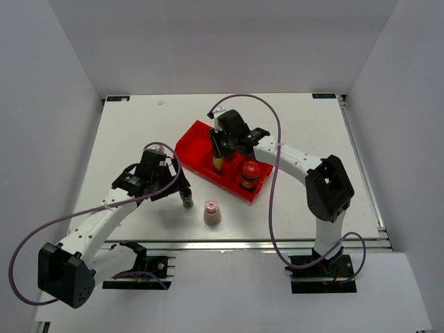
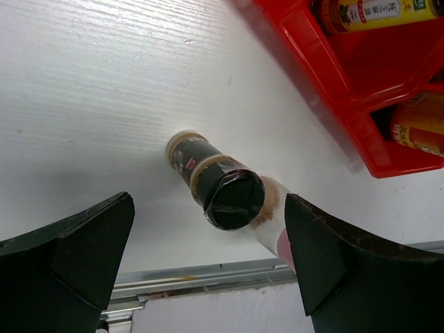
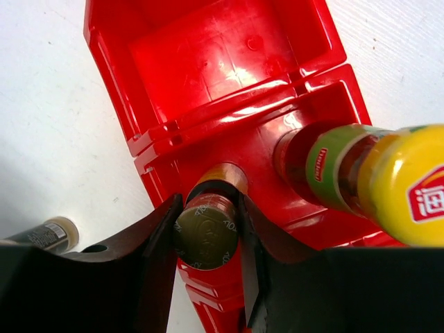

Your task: Organize the condiment bottles

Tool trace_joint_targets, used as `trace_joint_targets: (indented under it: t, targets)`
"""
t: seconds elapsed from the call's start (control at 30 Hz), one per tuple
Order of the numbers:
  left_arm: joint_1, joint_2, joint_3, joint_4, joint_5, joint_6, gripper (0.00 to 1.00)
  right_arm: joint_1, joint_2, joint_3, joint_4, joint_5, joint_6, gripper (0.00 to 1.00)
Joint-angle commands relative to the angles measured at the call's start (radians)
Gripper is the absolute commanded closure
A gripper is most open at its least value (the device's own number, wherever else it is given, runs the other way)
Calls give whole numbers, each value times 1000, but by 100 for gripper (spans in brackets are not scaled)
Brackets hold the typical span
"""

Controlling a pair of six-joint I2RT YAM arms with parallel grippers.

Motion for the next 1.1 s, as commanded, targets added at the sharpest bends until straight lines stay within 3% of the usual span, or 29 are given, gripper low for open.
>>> trace_joint_targets:
  t: [0.0,0.07,0.2,0.47,0.93,1.07]
  targets:
    - [-6,-7,6,13,23,15,0,-5,2,50,43,-26,25,61]
    - [-6,-10,8,16,26,18,0,-5,1,49,41,-18,25,58]
    - [-14,2,26,5,21,30,0,-5,-9,52,20,-7,32,35]
    - [-55,50,66,-22,-20,38,0,-4,-59,44,21,-17,38,11]
    - [-184,171,118,-50,-134,15,1,-5,-309,-101,104,-57,67,11]
    - [-204,197,135,-65,-158,6,21,-4,-453,-218,155,-38,93,11]
